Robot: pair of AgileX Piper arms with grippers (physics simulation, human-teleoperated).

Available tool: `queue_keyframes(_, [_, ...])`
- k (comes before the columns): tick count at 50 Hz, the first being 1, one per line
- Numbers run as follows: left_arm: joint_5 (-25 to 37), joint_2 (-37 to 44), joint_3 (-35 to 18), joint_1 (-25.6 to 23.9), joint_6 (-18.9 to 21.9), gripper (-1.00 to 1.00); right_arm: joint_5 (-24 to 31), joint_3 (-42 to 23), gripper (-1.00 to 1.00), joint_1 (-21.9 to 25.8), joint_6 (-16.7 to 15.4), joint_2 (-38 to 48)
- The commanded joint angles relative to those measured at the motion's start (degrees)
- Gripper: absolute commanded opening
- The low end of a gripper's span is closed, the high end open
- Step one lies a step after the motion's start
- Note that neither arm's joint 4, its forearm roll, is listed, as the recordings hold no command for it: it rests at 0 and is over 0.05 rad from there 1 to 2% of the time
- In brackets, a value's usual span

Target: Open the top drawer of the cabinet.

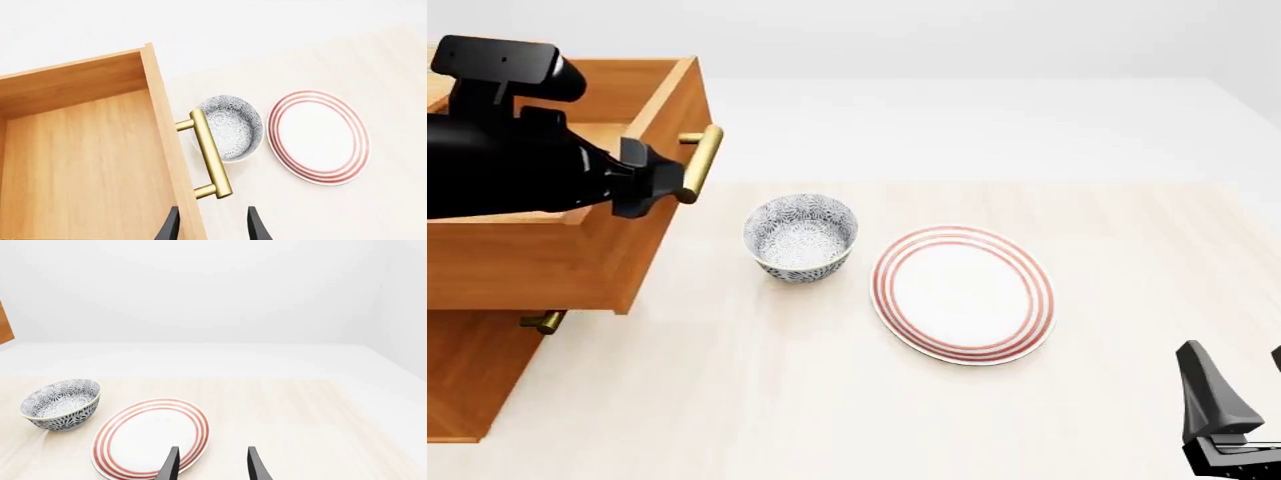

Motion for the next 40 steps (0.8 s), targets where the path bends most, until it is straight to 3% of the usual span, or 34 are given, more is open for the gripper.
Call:
queue_keyframes(1, [-0.8,1.7,-0.3,-3.0,0.4,1.00,0.0,0.0,1.00,0.0,0.0,0.0])
queue_keyframes(9, [-0.2,1.7,-0.8,-3.8,0.4,1.00,0.0,0.0,1.00,0.0,0.0,0.0])
queue_keyframes(15, [1.8,0.5,-2.2,-1.1,2.2,1.00,0.0,0.0,1.00,0.0,0.0,0.0])
queue_keyframes(40, [6.5,-1.6,-6.4,1.0,4.7,1.00,0.0,0.0,1.00,0.0,0.0,0.0])
